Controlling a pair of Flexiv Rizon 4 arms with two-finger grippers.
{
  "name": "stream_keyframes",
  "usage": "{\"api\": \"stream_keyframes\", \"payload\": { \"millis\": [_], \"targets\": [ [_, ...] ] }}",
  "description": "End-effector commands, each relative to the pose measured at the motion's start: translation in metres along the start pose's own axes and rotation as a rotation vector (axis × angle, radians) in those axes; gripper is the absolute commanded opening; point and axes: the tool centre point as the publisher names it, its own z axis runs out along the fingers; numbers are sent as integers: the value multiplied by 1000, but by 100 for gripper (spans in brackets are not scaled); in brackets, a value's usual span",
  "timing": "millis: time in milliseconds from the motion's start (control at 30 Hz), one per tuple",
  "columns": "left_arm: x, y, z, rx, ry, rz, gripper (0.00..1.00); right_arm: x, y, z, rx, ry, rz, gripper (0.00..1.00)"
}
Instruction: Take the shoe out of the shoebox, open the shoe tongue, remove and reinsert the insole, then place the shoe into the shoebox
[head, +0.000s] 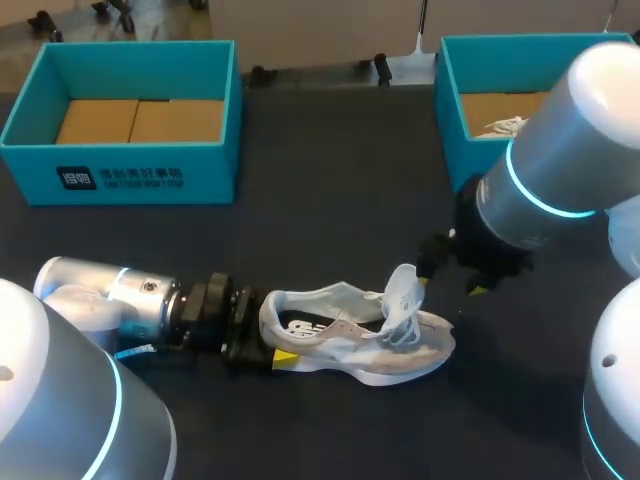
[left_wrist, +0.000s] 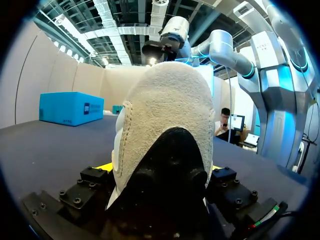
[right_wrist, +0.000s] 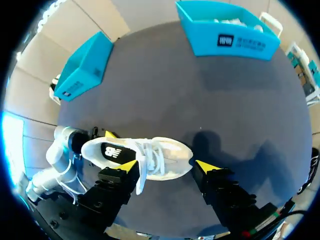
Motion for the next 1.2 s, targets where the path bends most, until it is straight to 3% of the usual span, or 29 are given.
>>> {"api": "stream_keyframes", "payload": {
  "millis": [33,100,133,200,267,300,667,800,1133,1200],
  "targets": [
    [0,5,-2,1,-4,0,0,24,6,-51,-8,-212,-66,62],
    [0,5,-2,1,-4,0,0,37,9,-58,1,-236,-139,58],
    [0,5,-2,1,-4,0,0,44,10,-59,11,-255,-185,49],
    [0,5,-2,1,-4,0,0,56,12,-61,16,-293,-238,44],
    [0,5,-2,1,-4,0,0,66,12,-63,20,-284,-320,28],
    [0,5,-2,1,-4,0,0,73,11,-65,19,-274,-368,0],
    [0,5,-2,1,-4,0,0,109,-3,-53,85,-193,-696,0],
    [0,5,-2,1,-4,0,0,117,-18,-42,123,-144,-982,0],
    [0,5,-2,1,-4,0,0,117,-18,-42,123,-144,-982,0],
    [0,5,-2,1,-4,0,0,125,-19,-32,144,-163,-1022,0]
  ]
}}
